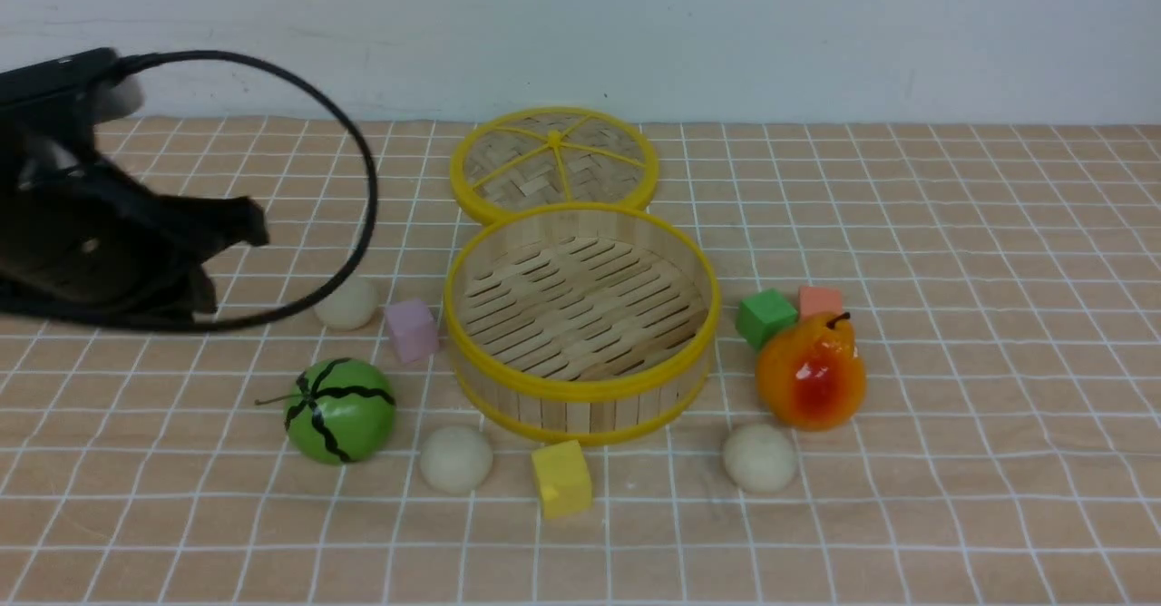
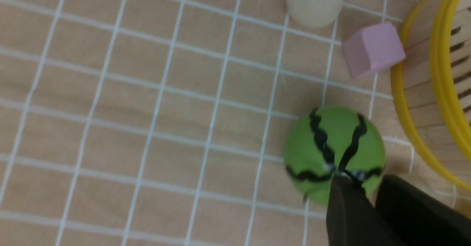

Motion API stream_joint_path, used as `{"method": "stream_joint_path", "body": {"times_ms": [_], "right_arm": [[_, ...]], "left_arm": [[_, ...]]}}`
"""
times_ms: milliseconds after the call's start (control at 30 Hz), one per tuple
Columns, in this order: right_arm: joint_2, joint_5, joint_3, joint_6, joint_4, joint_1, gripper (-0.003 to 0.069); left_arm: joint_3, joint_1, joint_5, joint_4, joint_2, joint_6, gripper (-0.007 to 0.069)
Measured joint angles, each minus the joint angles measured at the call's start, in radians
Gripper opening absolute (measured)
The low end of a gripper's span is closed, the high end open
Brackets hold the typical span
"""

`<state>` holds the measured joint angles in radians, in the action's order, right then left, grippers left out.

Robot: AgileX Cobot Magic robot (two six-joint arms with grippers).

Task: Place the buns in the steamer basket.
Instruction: Use the left arm to grab a steamed stuffed bun

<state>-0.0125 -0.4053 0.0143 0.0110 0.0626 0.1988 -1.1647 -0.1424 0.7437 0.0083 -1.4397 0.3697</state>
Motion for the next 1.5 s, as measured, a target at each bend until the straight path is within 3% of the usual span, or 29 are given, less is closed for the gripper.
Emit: {"method": "stream_joint_path", "body": {"times_ms": [467,800,1233,1367,1500], "right_arm": [[0.0,0.0,0.0,0.0,0.0,0.0,0.0241],[0.0,0.0,0.0,0.0,0.0,0.0,0.0241],[0.0,0.0,0.0,0.0,0.0,0.0,0.0241],[0.0,0.0,0.0,0.0,0.0,0.0,0.0241],[0.0,0.0,0.0,0.0,0.0,0.0,0.0241]], "left_arm": [[-0.354,0.0,-0.034,-0.032,-0.432,-0.181,0.0168],[-0.542,0.0,-0.047,0.003,-0.69,-0.19,0.0202],[-0.62,0.0,-0.053,0.05,-0.772,-0.19,0.0218],[-0.621,0.0,-0.034,0.047,-0.772,-0.196,0.0176],[-0.632,0.0,0.001,0.032,-0.772,-0.235,0.0032]]}}
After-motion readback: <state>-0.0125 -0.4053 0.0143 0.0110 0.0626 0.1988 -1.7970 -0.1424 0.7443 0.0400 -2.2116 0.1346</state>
